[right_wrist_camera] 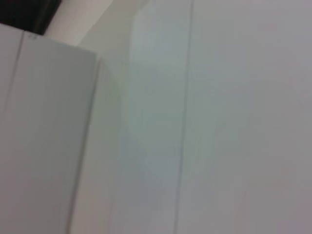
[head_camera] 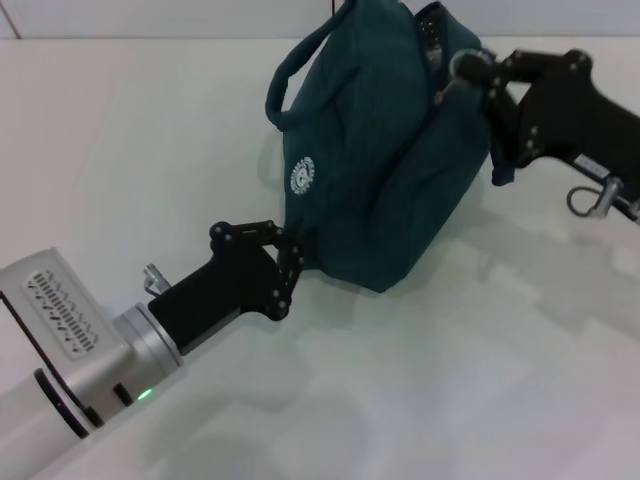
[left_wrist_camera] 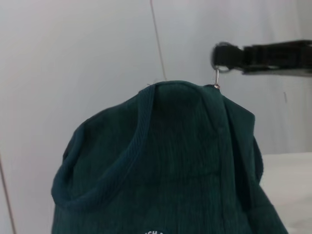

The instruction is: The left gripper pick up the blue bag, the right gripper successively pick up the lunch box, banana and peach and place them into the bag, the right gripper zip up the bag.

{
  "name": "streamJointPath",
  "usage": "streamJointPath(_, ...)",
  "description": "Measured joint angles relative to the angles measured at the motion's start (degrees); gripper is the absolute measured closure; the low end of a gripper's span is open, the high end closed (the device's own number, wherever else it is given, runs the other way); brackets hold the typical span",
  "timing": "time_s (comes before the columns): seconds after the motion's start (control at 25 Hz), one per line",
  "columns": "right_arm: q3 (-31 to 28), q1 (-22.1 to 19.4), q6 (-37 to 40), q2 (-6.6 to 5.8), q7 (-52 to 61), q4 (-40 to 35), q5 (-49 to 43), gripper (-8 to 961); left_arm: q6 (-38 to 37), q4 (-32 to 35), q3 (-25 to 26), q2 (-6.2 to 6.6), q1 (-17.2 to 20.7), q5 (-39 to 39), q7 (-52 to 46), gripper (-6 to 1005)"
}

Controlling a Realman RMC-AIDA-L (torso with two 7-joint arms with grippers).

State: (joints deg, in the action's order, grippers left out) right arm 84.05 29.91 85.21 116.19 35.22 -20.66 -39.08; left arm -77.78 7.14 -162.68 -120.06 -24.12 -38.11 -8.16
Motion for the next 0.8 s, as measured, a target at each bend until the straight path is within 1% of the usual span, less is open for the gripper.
streamJointPath(0.12, 4.32, 0.1, -0.43, 0.0, -2.61, 0.36, 5.79, 936, 0.0, 0.0, 0.0, -0.04, -0.04, 0.73, 0.75, 937)
streamJointPath(0.2, 6.4, 0.23, -0.46, -0.01, -3.84, 0.44, 7.56, 936, 0.03, 0.25, 0.11, -0.19, -0.05, 0.94, 2.11, 936)
streamJointPath(0.4, 7.48, 0.34, -0.59, -0.01, -4.66, 0.44, 7.95, 936, 0.04, 1.15, 0.53, -0.33, -0.05, -0.19, 2.5, 932)
streamJointPath(0.52, 7.53, 0.14, -0.62, -0.01, -4.65, 0.44, 7.97, 936, -0.04, 2.14, 0.53, -0.24, -0.1, -1.86, 0.63, 930)
streamJointPath(0.64, 7.58, 0.05, -0.64, -0.01, -4.65, 0.44, 7.98, 936, -0.28, 2.34, 0.53, -0.18, -0.53, -2.37, -2.08, 813)
streamJointPath(0.72, 7.77, 0.03, -0.65, -0.01, -4.65, 0.45, 7.98, 936, -0.46, 2.71, 0.53, -0.06, -1.6, -2.44, -6.38, 735)
streamJointPath(0.8, 7.9, 0.02, -0.66, 0.0, -4.65, 0.44, 7.98, 936, -0.48, 2.79, 0.49, 0.0, -2.3, -2.22, -8.56, 657)
